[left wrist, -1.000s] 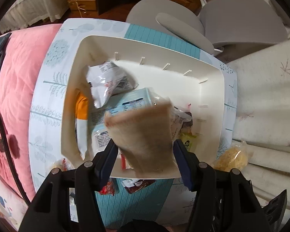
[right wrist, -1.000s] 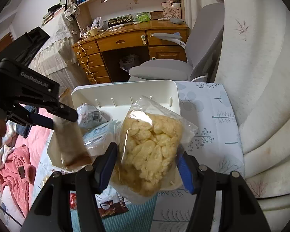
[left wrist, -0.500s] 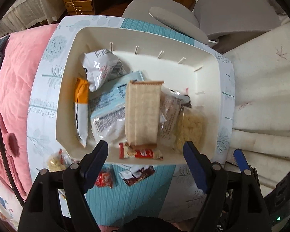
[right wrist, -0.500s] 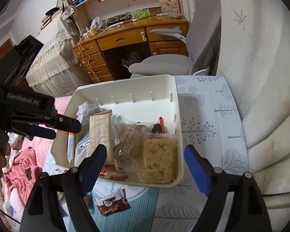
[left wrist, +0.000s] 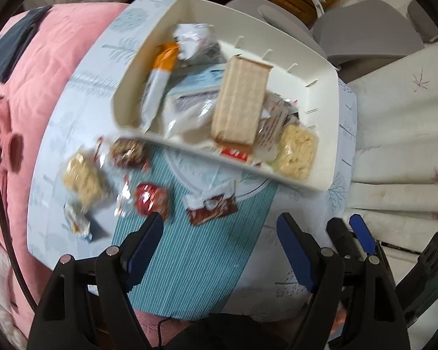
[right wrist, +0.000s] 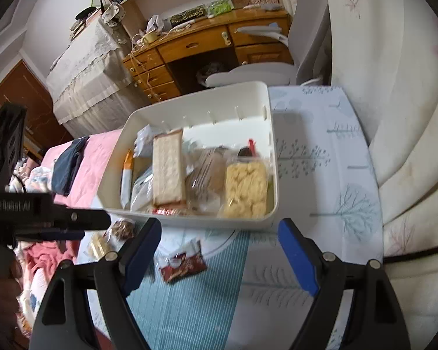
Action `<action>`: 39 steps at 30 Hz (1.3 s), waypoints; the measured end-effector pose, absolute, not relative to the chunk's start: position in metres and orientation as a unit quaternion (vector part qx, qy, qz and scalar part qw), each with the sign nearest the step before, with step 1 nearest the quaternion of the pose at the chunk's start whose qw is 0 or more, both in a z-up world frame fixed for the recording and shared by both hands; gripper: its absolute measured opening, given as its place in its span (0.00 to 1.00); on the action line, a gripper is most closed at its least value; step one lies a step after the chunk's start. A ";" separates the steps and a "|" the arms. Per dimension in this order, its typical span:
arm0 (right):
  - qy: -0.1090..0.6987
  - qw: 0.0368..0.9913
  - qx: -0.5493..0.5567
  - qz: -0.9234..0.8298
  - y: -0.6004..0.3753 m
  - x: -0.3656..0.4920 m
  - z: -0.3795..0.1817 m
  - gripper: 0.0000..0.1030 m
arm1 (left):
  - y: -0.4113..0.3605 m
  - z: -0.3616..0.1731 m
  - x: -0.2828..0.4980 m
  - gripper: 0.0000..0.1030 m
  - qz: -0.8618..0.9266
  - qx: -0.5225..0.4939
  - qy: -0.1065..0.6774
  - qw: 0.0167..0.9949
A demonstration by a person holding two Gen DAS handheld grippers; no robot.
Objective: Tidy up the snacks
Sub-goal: 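Withdraw both grippers from the tray toward the remaining snacks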
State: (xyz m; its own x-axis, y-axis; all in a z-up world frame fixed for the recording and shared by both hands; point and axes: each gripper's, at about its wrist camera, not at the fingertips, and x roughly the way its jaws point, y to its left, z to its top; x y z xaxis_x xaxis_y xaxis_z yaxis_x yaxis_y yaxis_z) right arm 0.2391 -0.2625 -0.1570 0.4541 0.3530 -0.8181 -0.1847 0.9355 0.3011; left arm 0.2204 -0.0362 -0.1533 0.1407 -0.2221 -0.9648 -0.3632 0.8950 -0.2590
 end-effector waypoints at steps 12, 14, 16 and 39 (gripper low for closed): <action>0.541 0.813 0.108 0.188 -0.268 0.205 -0.174 0.80 | -0.006 -0.168 0.118 0.77 0.117 -0.273 0.619 0.727; 0.551 0.804 0.113 0.190 -0.266 0.201 -0.179 0.80 | 0.000 -0.170 0.104 0.76 0.125 -0.269 0.614 0.732; 0.563 0.795 0.120 0.191 -0.264 0.197 -0.184 0.80 | 0.005 -0.172 0.091 0.76 0.134 -0.260 0.610 0.736; 0.624 0.740 0.175 0.179 -0.201 0.172 -0.223 0.80 | 0.080 -0.208 0.070 0.76 0.050 -0.131 0.606 0.783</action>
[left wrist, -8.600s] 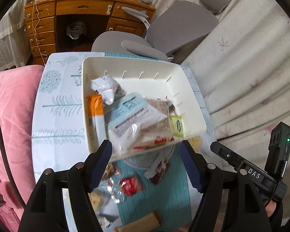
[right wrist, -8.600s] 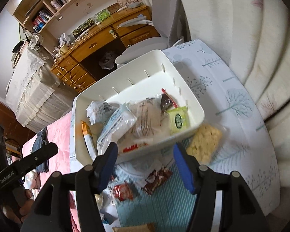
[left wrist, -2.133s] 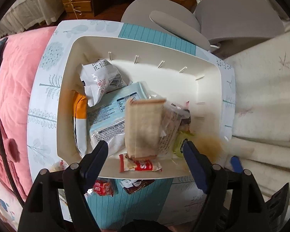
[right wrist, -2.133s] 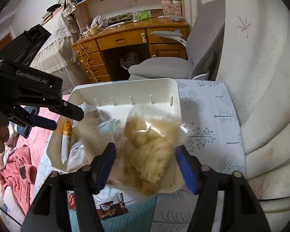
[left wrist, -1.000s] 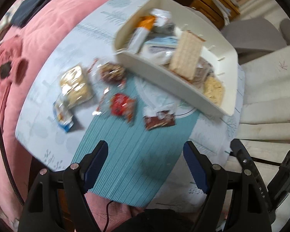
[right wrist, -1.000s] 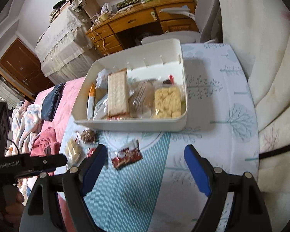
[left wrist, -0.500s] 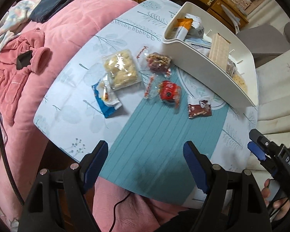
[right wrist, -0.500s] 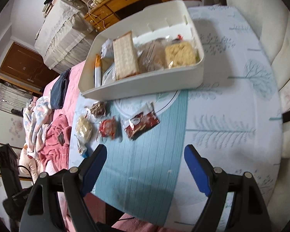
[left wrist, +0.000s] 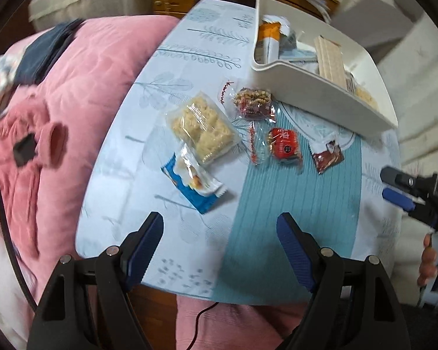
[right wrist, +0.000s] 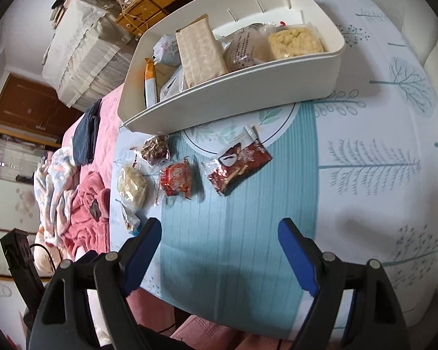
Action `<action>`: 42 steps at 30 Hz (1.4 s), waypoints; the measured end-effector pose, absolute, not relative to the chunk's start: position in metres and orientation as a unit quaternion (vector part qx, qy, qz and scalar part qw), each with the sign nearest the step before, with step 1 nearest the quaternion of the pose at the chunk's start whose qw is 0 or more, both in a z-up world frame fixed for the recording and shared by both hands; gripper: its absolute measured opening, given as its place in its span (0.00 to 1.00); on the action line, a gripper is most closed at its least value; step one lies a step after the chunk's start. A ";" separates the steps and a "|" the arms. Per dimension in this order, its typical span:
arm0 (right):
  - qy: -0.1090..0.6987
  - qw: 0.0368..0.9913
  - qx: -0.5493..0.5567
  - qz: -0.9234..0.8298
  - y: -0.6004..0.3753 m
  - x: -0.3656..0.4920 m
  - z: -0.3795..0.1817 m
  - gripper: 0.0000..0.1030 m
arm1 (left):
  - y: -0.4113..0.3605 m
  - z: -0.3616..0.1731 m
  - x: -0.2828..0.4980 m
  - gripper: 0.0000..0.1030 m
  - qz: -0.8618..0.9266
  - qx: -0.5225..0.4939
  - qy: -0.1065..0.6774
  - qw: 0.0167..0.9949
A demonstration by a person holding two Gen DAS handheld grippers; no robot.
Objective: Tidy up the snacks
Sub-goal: 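Withdraw both grippers from the tray toward the remaining snacks, then grasp the blue-and-white packet with the left gripper while the right gripper grasps the red packet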
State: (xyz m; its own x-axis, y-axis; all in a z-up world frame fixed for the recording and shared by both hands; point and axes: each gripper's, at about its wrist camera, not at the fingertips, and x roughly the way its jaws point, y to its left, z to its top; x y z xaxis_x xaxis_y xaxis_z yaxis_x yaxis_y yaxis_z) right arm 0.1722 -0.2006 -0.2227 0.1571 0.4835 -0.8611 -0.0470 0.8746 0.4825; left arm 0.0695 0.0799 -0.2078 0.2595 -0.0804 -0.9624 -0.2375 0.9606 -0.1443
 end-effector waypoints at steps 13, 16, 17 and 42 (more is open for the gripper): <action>0.589 0.765 0.232 0.117 -0.149 0.156 -0.232 0.80 | 0.114 -0.237 0.106 0.77 -0.072 -0.075 0.663 0.741; 0.580 0.774 0.234 0.102 -0.139 0.152 -0.235 0.80 | 0.116 -0.246 0.116 0.77 -0.104 -0.059 0.672 0.731; 0.578 0.776 0.233 0.096 -0.135 0.151 -0.237 0.80 | 0.115 -0.250 0.119 0.77 -0.115 -0.052 0.674 0.728; 0.550 0.829 0.071 0.065 -0.057 0.167 -0.271 0.77 | 0.096 -0.306 0.151 0.63 -0.185 0.024 0.699 0.690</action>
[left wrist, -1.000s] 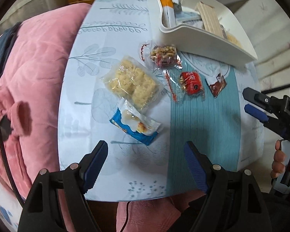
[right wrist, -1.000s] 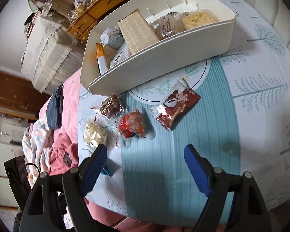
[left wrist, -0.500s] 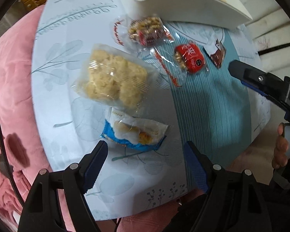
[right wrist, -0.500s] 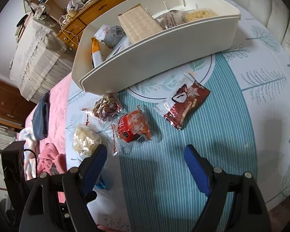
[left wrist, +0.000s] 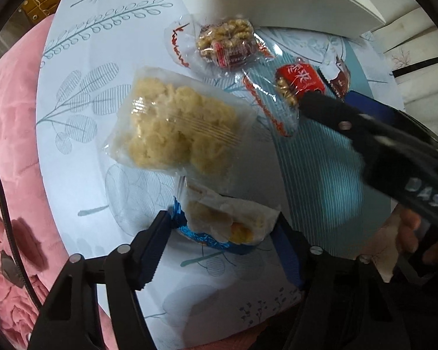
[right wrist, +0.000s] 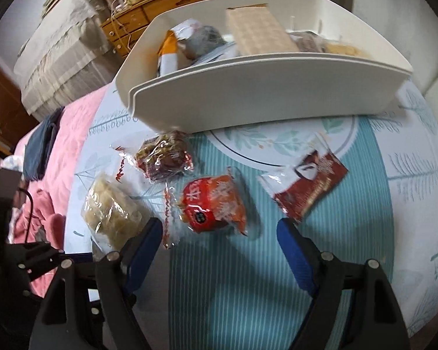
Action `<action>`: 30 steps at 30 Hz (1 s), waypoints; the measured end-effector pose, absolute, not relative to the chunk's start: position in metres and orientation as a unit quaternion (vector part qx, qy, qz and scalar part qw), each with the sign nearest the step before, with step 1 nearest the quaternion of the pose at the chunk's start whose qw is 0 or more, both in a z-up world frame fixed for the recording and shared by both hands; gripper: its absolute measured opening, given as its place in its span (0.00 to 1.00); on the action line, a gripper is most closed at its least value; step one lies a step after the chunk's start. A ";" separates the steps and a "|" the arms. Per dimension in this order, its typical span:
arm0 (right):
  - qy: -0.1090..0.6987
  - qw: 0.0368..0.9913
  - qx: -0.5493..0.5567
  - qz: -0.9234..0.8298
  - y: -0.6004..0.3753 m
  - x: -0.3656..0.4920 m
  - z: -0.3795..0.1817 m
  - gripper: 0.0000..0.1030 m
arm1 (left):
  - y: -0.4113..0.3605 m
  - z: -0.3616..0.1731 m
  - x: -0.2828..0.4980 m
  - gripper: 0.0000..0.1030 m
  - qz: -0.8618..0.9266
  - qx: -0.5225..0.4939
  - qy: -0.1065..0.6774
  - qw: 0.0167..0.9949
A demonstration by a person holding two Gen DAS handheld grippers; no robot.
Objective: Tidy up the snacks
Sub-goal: 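Grasp the blue-and-white packet with the left gripper while the right gripper grasps the red packet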
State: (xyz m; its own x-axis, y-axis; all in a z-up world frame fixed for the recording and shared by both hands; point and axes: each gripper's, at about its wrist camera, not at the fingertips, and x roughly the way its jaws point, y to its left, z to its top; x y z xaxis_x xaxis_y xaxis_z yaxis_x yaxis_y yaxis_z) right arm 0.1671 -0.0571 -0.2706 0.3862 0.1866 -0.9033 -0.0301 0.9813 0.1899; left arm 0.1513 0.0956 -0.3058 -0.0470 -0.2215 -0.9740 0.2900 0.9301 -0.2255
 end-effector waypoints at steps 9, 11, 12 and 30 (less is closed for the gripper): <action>0.554 0.831 0.012 0.051 -0.034 0.177 -0.283 0.71 | 0.101 -0.306 0.154 0.51 -0.211 0.020 0.695 0.687; 0.557 0.829 0.004 0.041 -0.032 0.179 -0.285 0.60 | 0.102 -0.306 0.155 0.49 -0.215 0.016 0.694 0.687; 0.560 0.828 0.004 0.040 -0.031 0.181 -0.287 0.59 | 0.103 -0.307 0.154 0.48 -0.218 0.012 0.694 0.686; 0.579 0.813 0.040 0.035 -0.044 0.171 -0.266 0.53 | 0.123 -0.268 0.153 0.40 -0.231 0.000 0.687 0.689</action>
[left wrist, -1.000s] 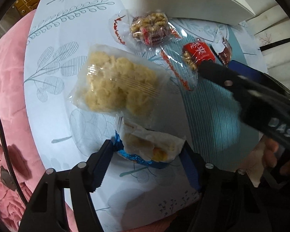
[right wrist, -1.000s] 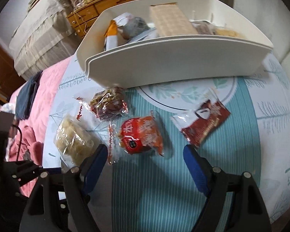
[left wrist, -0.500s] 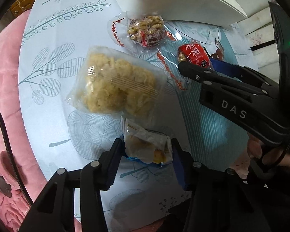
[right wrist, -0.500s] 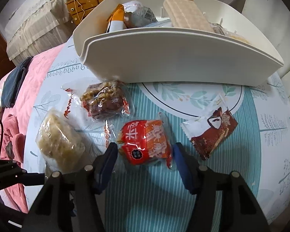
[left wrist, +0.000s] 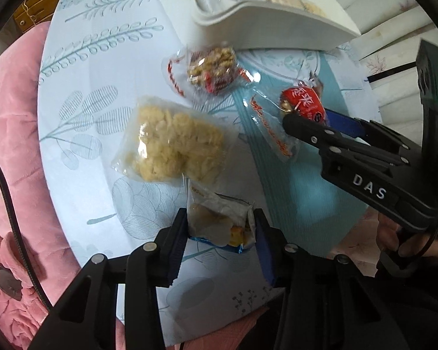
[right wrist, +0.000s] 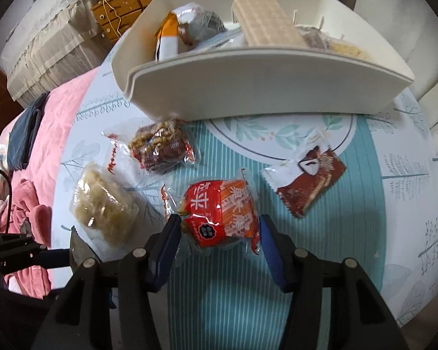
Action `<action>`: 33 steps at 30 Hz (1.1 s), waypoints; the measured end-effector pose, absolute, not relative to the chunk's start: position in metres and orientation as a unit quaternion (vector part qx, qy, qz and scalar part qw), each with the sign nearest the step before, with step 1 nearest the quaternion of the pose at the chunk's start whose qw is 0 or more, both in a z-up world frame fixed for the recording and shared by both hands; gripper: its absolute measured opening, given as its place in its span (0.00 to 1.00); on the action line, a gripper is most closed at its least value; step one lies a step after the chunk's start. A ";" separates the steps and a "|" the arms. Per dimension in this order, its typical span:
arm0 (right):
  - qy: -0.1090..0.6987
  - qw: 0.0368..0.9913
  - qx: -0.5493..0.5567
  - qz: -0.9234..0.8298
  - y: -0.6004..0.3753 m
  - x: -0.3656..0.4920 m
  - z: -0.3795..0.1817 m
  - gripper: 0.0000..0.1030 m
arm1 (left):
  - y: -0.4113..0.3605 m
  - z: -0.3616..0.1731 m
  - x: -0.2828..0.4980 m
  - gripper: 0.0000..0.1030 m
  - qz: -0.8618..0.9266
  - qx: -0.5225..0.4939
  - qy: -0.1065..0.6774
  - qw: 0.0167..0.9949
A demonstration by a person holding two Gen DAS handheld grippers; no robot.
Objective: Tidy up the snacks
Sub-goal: 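Grasp the blue-and-white packet with the left gripper while the right gripper grasps the red packet, then carry both packets into the white tray and open both grippers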
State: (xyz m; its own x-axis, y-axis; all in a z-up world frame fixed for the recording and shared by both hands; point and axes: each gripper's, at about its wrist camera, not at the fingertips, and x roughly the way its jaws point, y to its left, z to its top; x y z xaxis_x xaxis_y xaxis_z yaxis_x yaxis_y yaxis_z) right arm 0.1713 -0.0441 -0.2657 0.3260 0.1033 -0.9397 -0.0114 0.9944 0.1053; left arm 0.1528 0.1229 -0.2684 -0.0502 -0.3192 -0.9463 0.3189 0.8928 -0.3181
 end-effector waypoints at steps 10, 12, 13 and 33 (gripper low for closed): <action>0.550 0.832 0.057 0.050 -0.074 0.171 -0.216 0.53 | 0.114 -0.203 0.175 0.41 -0.234 0.009 0.664 0.710; 0.541 0.837 0.056 0.055 -0.080 0.174 -0.206 0.53 | 0.108 -0.191 0.182 0.41 -0.231 0.009 0.658 0.717; 0.538 0.839 0.055 0.057 -0.083 0.176 -0.201 0.53 | 0.103 -0.186 0.187 0.41 -0.229 0.009 0.656 0.719; 0.473 0.876 0.044 0.087 -0.161 0.226 -0.142 0.53 | 0.026 -0.135 0.273 0.41 -0.180 -0.013 0.600 0.779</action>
State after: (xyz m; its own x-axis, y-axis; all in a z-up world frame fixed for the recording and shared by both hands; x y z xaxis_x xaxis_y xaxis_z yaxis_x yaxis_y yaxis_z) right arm 0.2259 -0.1613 -0.1422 0.5370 0.1936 -0.8210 -0.1102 0.9811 0.1592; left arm 0.2728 0.0261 -0.1351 0.2144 -0.2964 -0.9307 0.2649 0.9348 -0.2366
